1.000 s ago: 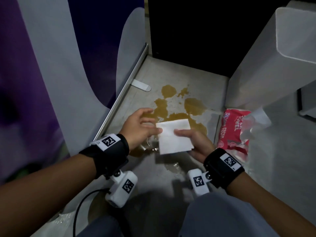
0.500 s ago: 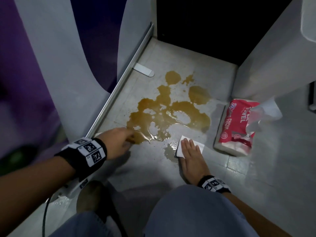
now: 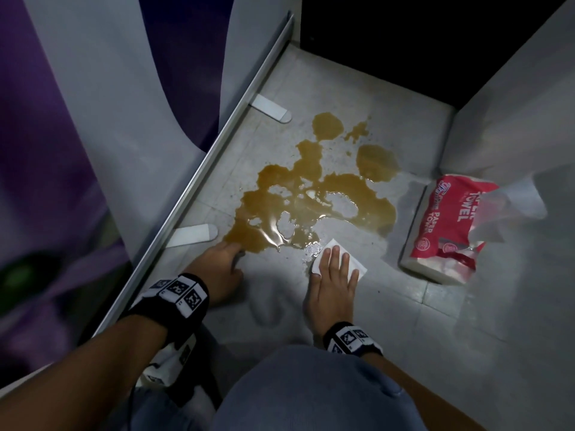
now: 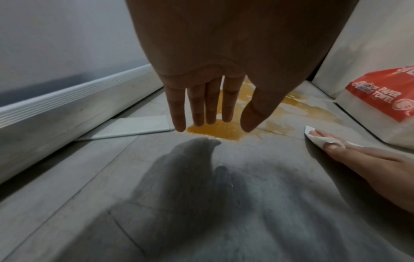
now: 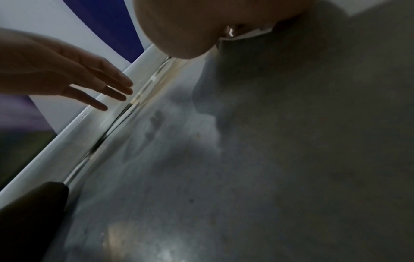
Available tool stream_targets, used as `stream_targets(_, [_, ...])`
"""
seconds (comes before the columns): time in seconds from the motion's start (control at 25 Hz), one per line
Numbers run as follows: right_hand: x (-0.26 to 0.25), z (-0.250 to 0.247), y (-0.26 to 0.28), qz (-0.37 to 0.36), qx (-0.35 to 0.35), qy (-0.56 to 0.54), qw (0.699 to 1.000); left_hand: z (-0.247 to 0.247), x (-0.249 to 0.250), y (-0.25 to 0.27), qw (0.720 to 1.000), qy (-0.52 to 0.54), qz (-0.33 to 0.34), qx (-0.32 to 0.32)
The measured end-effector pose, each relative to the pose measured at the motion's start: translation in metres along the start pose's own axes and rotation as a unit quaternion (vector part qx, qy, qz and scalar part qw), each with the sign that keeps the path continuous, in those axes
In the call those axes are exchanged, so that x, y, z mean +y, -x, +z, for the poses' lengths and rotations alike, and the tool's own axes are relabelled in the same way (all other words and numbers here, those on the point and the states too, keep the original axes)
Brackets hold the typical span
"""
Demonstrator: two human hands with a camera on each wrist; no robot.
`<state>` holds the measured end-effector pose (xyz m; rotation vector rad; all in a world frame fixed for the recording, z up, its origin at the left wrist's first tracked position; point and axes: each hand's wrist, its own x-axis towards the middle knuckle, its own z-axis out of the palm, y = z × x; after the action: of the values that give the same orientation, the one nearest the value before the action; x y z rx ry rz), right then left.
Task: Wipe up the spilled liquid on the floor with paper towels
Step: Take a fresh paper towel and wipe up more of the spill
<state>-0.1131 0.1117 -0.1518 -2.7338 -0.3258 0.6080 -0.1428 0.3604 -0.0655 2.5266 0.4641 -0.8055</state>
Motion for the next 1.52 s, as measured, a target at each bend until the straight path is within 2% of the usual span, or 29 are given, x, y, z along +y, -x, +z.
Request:
stream_targets(0.16, [-0.009, 0.005, 0.002, -0.011, -0.021, 0.010, 1.000, 0.011, -0.014, 0.001, 0.999, 0.025, -0.015, 0.020])
stream_targets(0.36, [-0.022, 0.011, 0.011, -0.089, -0.072, 0.031, 0.993, 0.027, -0.020, 0.001, 0.995, 0.055, -0.041, 0.068])
stream_targets(0.48, [-0.009, 0.004, 0.015, -0.165, -0.086, 0.036, 0.982, 0.031, -0.018, 0.000, 0.993, 0.073, -0.042, 0.079])
stream_targets(0.72, [0.036, -0.003, 0.018, -0.325, -0.143, 0.108, 0.928, 0.031, -0.015, 0.000, 0.991, 0.079, -0.063, 0.087])
stream_targets(0.88, [0.069, -0.013, 0.016, -0.391, -0.206, 0.156, 0.883, 0.028, -0.005, -0.001, 0.989, 0.088, -0.084, 0.082])
stream_targets(0.96, [0.075, -0.031, 0.019, -0.370, -0.229, 0.086, 0.896, 0.027, 0.001, -0.001, 0.989, 0.088, -0.082, 0.082])
stream_targets(1.0, [0.071, -0.048, 0.023, -0.324, -0.249, 0.019, 0.913, 0.026, 0.003, -0.001, 0.989, 0.089, -0.081, 0.084])
stream_targets(1.04, [0.069, -0.064, 0.026, -0.230, -0.275, -0.066, 0.931, 0.025, 0.004, -0.002, 0.988, 0.093, -0.081, 0.088])
stream_targets(1.08, [0.066, -0.080, 0.029, -0.113, -0.256, -0.174, 0.944, 0.025, 0.004, -0.002, 0.988, 0.096, -0.083, 0.091])
stream_targets(1.12, [0.062, -0.095, 0.029, 0.002, -0.220, -0.283, 0.934, 0.024, 0.003, -0.002, 0.987, 0.101, -0.088, 0.093])
stream_targets(1.16, [0.060, -0.108, 0.026, 0.083, -0.162, -0.363, 0.914, 0.025, 0.001, -0.002, 0.985, 0.105, -0.093, 0.096])
stream_targets(1.2, [0.058, -0.118, 0.020, 0.117, -0.098, -0.390, 0.908, 0.025, -0.001, -0.002, 0.984, 0.108, -0.099, 0.101])
stream_targets(1.28, [0.052, -0.124, 0.007, 0.091, -0.008, -0.368, 0.925, 0.027, -0.004, -0.003, 0.982, 0.102, -0.113, 0.114])
stream_targets(1.32, [0.046, -0.122, 0.001, 0.049, 0.012, -0.349, 0.936, 0.029, -0.006, -0.003, 0.980, 0.097, -0.121, 0.121])
stream_targets(1.44, [0.031, -0.095, -0.015, -0.121, -0.012, -0.180, 0.976, 0.037, -0.009, -0.004, 0.978, 0.072, -0.144, 0.136])
stream_targets(1.52, [0.028, -0.068, -0.024, -0.175, -0.036, -0.065, 0.982, 0.040, -0.013, -0.006, 0.975, 0.062, -0.144, 0.159])
